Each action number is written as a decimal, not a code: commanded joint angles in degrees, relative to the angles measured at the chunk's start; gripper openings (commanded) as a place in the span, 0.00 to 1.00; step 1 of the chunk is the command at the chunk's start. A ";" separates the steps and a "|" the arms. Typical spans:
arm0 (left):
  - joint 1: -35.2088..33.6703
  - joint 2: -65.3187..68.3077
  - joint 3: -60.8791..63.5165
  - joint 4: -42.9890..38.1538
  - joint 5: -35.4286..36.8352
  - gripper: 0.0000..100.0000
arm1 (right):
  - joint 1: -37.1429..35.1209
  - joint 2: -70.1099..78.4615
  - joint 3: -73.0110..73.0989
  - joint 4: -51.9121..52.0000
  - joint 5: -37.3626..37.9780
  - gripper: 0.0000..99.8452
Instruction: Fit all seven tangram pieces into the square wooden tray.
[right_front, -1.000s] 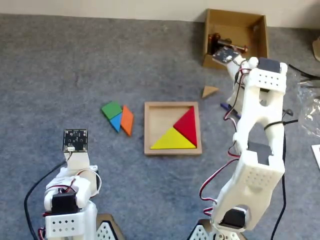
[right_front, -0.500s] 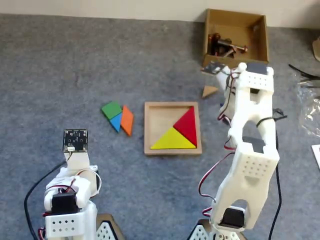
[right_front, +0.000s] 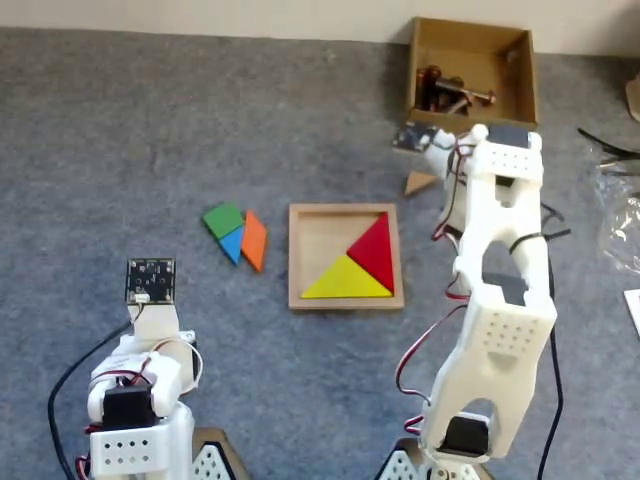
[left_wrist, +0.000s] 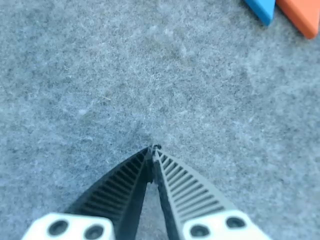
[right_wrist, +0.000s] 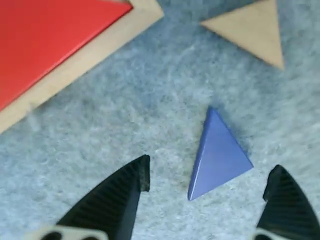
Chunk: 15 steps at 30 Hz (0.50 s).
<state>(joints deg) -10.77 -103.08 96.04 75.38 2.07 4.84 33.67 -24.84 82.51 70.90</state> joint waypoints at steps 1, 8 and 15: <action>-0.48 0.40 1.19 0.44 0.09 0.00 | 0.04 0.57 -3.30 -3.91 0.88 0.35; -0.48 0.40 1.19 0.44 0.09 0.00 | 1.63 5.41 -4.97 -6.11 -1.05 0.35; -0.48 0.40 1.19 0.44 0.09 0.00 | 2.24 10.07 -9.27 -5.58 -1.32 0.35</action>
<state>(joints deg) -10.77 -103.08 96.04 75.38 2.07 6.07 43.69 -29.93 77.67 70.37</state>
